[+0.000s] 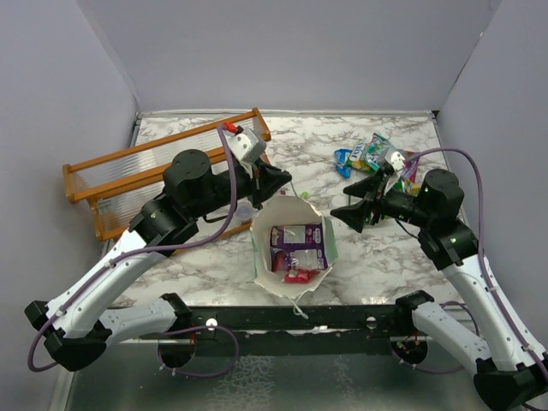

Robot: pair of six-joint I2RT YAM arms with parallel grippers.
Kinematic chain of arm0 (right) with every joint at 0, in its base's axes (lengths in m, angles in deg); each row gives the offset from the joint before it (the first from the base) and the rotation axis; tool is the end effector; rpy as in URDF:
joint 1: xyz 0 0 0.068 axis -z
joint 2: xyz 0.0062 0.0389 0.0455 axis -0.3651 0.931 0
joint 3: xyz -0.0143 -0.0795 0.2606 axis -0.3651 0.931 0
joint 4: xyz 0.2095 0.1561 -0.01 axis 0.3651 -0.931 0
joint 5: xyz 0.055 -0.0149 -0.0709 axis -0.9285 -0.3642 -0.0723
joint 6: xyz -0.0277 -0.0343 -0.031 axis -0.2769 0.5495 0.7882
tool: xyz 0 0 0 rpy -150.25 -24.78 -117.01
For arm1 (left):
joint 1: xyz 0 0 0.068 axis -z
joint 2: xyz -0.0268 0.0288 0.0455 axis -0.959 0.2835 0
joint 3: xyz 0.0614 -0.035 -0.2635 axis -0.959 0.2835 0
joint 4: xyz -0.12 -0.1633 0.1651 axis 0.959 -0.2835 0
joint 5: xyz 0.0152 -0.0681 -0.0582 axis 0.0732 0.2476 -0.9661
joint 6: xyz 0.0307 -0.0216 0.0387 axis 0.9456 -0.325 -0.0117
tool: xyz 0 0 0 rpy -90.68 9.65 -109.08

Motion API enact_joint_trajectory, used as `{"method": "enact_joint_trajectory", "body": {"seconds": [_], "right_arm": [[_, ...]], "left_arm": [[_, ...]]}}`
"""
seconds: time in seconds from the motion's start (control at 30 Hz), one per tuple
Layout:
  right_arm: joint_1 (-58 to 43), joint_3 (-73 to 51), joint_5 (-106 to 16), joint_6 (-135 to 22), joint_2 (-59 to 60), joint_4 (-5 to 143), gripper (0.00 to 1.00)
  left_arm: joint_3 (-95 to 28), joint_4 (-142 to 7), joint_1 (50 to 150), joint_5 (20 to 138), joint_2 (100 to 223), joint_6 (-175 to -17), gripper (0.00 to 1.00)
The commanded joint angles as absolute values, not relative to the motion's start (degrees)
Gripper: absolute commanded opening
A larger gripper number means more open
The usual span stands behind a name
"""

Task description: Take the snacks out of the paper bag

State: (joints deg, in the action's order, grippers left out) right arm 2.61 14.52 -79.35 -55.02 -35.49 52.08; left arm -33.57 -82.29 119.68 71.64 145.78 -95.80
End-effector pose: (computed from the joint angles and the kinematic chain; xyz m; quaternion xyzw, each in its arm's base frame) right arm 0.1545 0.0776 0.3597 -0.3055 0.6997 0.3932 0.5123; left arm 0.1442 -0.1642 0.4554 0.3029 0.6358 -0.4217 0.5710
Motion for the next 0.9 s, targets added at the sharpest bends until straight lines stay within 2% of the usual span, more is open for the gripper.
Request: {"method": "enact_joint_trajectory", "body": {"seconds": [0.0, 0.37, 0.63, 0.87], "right_arm": [[2.1, 14.1, -85.6, -55.4, -34.3, 54.8, 0.74], [-1.0, 11.2, -89.9, -55.2, -31.8, 54.2, 0.72], [-8.1, 7.7, -84.4, -52.6, -29.2, 50.5, 0.71], [-11.7, 14.2, -84.4, -55.8, -31.5, 52.5, 0.60]], "left_arm": [[-36.7, -85.9, 119.7, 79.8, 143.4, -90.8, 0.00], [-41.6, -92.1, 119.7, 82.3, 142.5, -88.5, 0.00], [-33.7, -84.1, 119.7, 68.3, 144.0, -94.1, 0.00], [-27.7, -69.9, 119.7, 58.1, 147.1, -104.5, 0.00]]}}
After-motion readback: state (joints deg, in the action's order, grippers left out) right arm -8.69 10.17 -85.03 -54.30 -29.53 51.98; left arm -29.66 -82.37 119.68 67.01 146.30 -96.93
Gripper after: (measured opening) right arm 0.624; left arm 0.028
